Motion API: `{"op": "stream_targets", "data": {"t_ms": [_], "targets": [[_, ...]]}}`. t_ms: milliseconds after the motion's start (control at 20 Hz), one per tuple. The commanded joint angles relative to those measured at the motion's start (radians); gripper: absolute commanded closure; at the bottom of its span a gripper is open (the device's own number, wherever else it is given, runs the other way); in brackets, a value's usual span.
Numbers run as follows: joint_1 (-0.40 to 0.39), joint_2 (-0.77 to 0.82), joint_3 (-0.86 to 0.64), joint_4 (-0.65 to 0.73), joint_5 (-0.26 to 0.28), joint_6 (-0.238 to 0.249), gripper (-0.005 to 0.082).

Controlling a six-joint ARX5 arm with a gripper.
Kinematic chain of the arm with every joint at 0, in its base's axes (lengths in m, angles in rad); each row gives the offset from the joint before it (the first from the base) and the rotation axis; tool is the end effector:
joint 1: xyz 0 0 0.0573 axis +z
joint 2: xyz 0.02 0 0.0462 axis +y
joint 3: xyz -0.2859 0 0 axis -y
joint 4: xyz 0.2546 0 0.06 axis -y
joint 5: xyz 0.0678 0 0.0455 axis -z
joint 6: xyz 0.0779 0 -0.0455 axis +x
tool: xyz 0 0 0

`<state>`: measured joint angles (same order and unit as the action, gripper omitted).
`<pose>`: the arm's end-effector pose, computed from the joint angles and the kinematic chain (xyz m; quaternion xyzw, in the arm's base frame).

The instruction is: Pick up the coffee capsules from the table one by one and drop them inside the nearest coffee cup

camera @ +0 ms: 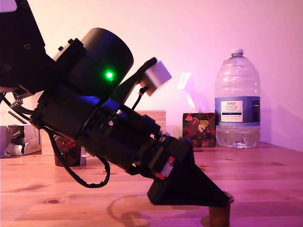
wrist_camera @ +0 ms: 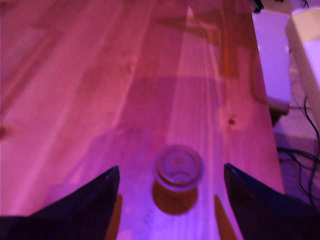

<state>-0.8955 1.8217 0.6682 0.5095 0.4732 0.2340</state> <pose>0.1965 -0.3022 0.0897 0.1517 0.2373 -0.6317 0.7222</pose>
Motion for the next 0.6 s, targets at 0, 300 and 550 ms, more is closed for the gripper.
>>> {"op": "stream_targets", "data": {"t_ms": [0, 300, 550], "targets": [[-0.011, 0.052, 0.031, -0.042, -0.003, 0.003, 0.0166], [-0.021, 0.099, 0.109, -0.15, -0.025, 0.009, 0.0205], [-0.024, 0.105, 0.125, -0.171, -0.033, 0.01, 0.0239]]}}
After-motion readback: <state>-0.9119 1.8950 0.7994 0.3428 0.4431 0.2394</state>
